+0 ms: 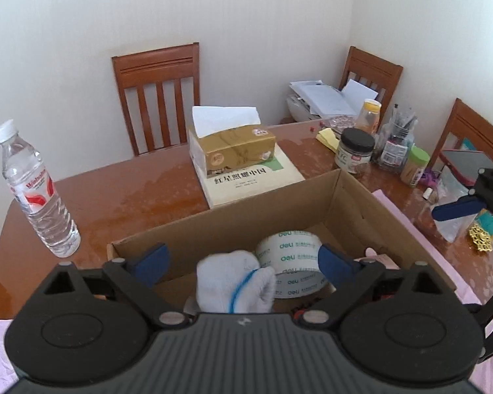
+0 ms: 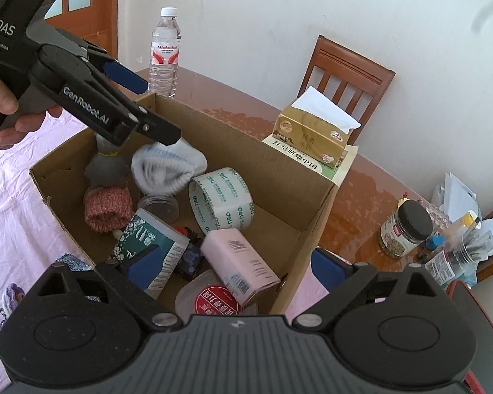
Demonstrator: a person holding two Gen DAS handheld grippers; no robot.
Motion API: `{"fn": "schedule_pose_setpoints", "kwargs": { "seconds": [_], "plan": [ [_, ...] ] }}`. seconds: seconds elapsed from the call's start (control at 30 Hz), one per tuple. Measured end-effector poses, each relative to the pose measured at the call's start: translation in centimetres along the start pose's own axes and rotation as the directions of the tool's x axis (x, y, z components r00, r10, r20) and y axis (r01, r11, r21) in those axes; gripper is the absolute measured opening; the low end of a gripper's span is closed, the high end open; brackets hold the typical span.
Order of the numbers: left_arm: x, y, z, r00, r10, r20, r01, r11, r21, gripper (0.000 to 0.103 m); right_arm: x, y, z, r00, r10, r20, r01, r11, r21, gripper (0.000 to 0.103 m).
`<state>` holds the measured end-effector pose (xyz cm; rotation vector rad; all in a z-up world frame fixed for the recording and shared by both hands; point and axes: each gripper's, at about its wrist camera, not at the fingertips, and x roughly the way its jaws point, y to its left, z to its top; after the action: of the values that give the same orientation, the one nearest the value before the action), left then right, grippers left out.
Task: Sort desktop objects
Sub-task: 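Release the sock and pink cosmetic box into the box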
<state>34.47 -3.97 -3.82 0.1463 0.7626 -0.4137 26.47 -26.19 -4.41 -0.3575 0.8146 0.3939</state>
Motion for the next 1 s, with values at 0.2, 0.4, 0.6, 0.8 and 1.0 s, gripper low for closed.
{"fn": "schedule_pose_setpoints", "kwargs": {
  "seconds": [0.2,0.4,0.6,0.8,1.0],
  "plan": [
    [-0.3,0.0,-0.6,1.0,0.004,-0.028,-0.004,1.0,0.005,0.097,-0.1,0.5,-0.3,1.0,0.005,-0.007,-0.005,1.0,0.002,0.1],
    [-0.9,-0.5,-1.3,0.999,0.003,-0.051,-0.003,1.0,0.015,0.097,-0.4,1.1,-0.5,1.0,0.012,-0.014,-0.012,1.0,-0.004,0.101],
    [-2.5,-0.8,-2.2,0.998,0.004,-0.061,-0.004,1.0,0.003,0.097,-1.2,1.8,-0.9,1.0,0.024,-0.018,-0.024,1.0,0.019,0.103],
    [-4.7,-1.7,-3.8,0.998,-0.01,-0.067,0.011,1.0,0.005,0.097,-1.9,2.9,-2.3,0.997,0.067,-0.023,-0.065,0.995,0.081,0.103],
    [-6.7,-3.1,-6.5,0.999,-0.003,-0.043,0.004,0.999,0.032,0.097,-2.2,4.9,-4.6,0.999,0.052,-0.011,-0.051,0.995,0.086,0.103]
  ]
}}
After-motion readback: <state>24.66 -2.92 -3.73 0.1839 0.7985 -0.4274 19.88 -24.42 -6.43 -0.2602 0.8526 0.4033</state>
